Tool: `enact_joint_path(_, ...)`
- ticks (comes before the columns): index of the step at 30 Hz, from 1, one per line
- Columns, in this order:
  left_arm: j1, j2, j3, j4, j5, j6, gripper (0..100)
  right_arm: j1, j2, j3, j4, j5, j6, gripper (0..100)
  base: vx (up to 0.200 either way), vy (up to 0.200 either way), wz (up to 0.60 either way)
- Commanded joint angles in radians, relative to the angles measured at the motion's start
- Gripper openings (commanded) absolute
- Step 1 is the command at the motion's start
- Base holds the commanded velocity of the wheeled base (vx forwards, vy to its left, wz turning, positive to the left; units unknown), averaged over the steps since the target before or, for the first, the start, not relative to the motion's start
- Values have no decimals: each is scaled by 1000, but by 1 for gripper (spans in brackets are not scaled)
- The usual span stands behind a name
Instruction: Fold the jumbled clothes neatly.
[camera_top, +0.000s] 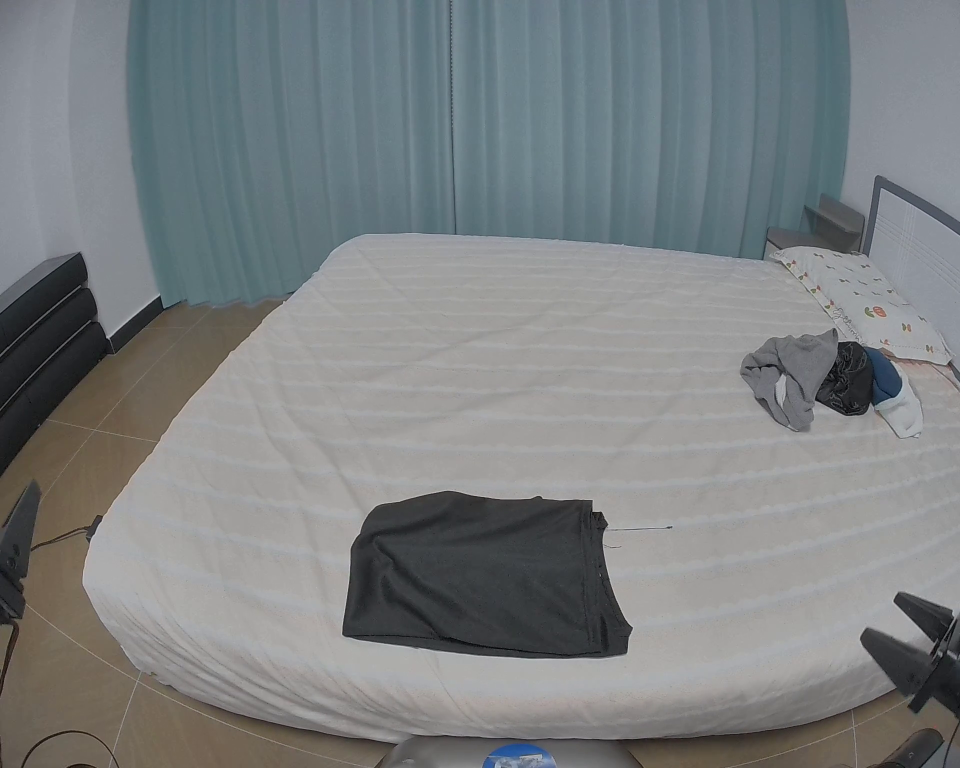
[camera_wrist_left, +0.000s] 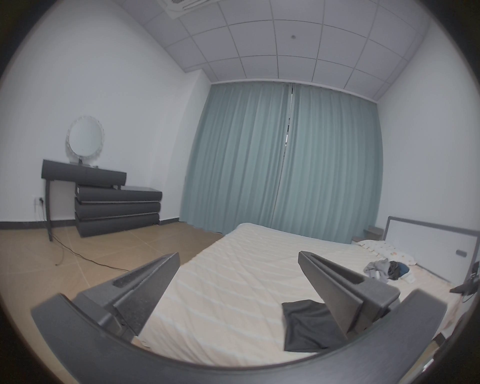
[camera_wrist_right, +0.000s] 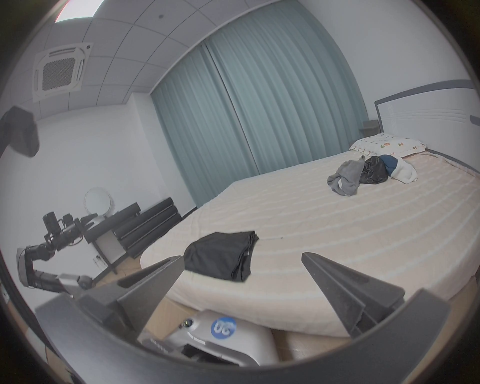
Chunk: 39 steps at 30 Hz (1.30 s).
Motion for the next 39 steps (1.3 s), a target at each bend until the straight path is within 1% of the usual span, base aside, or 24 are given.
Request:
enact_joint_path(1, 42, -326, 16, 193, 84, 142, 100, -17, -417, -102, 329, -8, -95, 100, 0, 0, 0)
enact_joint_path(2, 47, -332, 16, 197, 84, 146, 100, -23, -417, -105, 330, -9, -95, 100, 0, 0, 0)
enact_joint_path(3, 75, -373, 17, 231, 83, 169, 100, -52, -421, -113, 333, -11, -97, 100, 0, 0, 0)
enact_joint_path(6, 107, -424, 14, 274, 83, 191, 100, -72, -432, -119, 335, -11, -101, 100, 0, 0, 0)
enact_joint_path(7, 128, -455, 13, 291, 83, 211, 100, -93, -441, -119, 335, -11, -112, 100, 0, 0, 0)
enact_joint_path(9, 134, -461, 16, 288, 83, 215, 100, -107, -448, -117, 337, -11, -124, 100, 0, 0, 0)
enact_joint_path(10, 145, -461, 14, 285, 83, 214, 100, -126, -474, -103, 337, -11, -152, 100, 0, 0, 0)
enact_joint_path(12, 150, -461, 16, 283, 84, 214, 100, -127, -498, -96, 340, -11, -167, 100, 0, 0, 0)
enact_joint_path(13, 164, -462, 17, 285, 83, 212, 100, -126, -517, -86, 346, -23, -203, 100, 0, 0, 0)
enact_joint_path(15, 188, -468, 19, 292, 81, 214, 100, -126, -517, -85, 340, -57, -218, 100, 0, 0, 0)
enact_joint_path(16, 213, -481, 23, 297, 78, 215, 100, -126, -517, -79, 337, -98, -224, 100, 0, 0, 0)
enact_joint_path(17, 230, -501, 36, 303, 73, 220, 100, -126, -517, -73, 337, -126, -230, 100, 0, 0, 0)
enact_joint_path(18, 236, -514, 45, 306, 67, 223, 100, -126, -517, -67, 337, -138, -236, 100, 0, 0, 0)
enact_joint_path(21, 248, -559, 91, 302, 12, 238, 100, -126, -517, -17, 297, -197, -308, 100, 0, 0, 0)
enact_joint_path(22, 248, -559, 91, 302, 12, 238, 100, -126, -517, -17, 297, -197, -308, 100, 0, 0, 0)
enact_joint_path(24, 248, -556, 123, 277, 3, 232, 100, -126, -517, 58, 191, -272, -338, 100, 0, 0, 0)
enact_joint_path(26, 248, -557, 161, 245, -11, 234, 100, -124, -517, 114, 117, -307, -362, 100, 0, 0, 0)
enact_joint_path(28, 248, -557, 207, 188, -51, 232, 100, -126, -517, 114, 109, -321, -362, 100, 0, 0, 0)
enact_joint_path(29, 248, -557, 207, 188, -51, 232, 100, -126, -517, 114, 109, -321, -362, 100, 0, 0, 0)
enact_joint_path(30, 248, -557, 270, 107, -85, 232, 100, -124, -517, 113, 108, -324, -358, 100, 0, 0, 0)
enact_joint_path(33, 248, -557, 270, 94, -98, 224, 100, -124, -517, 113, 119, -324, -354, 100, 0, 0, 0)
enact_joint_path(34, 248, -557, 270, 91, -118, 220, 100, -124, -517, 113, 126, -313, -338, 100, 0, 0, 0)
enact_joint_path(36, 248, -557, 270, 130, -138, 217, 100, -126, -517, 113, 126, -307, -316, 100, 0, 0, 0)
enact_joint_path(39, 248, -557, 270, 245, -147, 208, 100, -126, -517, 113, 128, -307, -284, 100, 0, 0, 0)
